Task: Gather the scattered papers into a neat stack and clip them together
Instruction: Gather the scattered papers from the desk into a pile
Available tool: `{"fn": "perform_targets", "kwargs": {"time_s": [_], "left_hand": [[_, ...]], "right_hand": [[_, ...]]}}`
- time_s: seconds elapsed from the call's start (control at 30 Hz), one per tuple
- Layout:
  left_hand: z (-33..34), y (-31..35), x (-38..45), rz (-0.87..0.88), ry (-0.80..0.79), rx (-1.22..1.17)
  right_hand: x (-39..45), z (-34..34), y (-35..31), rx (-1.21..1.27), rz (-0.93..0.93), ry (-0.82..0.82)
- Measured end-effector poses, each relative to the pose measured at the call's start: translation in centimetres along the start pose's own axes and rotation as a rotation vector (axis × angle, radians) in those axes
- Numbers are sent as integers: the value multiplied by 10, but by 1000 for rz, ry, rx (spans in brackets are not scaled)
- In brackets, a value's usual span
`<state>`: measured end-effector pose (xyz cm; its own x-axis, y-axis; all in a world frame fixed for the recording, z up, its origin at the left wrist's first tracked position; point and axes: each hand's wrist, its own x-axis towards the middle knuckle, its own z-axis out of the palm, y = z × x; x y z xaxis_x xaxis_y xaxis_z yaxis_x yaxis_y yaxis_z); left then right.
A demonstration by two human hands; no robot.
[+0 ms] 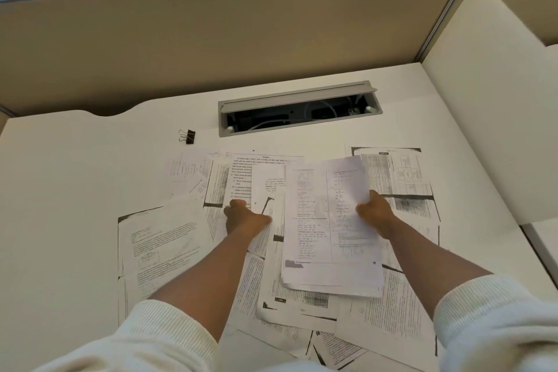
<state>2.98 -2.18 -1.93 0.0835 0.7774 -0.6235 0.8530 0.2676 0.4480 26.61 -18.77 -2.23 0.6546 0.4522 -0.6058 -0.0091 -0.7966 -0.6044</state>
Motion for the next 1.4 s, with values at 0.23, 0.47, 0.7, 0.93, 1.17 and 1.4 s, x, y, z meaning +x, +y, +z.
{"fn": "perform_targets", "kwargs": {"time_s": [0.23,0.47,0.7,0.93,1.17,1.4], "left_hand": [[2,0,-6,25,-114,82],[0,-1,-8,39,-174,79],[0,-1,-8,91,-273,59],[-2,-2,-8,146,-212,2],[-18,-5,0,120,-32,-66],[-23,-11,3,86,9,-202]], "right_hand": [[4,5,3,23,56,14],[2,9,3,78,78,31],[1,9,5,129,79,14],[-1,11,7,179,65,19],[-2,12,6,198,63,27],[-4,16,1,185,54,-19]]}}
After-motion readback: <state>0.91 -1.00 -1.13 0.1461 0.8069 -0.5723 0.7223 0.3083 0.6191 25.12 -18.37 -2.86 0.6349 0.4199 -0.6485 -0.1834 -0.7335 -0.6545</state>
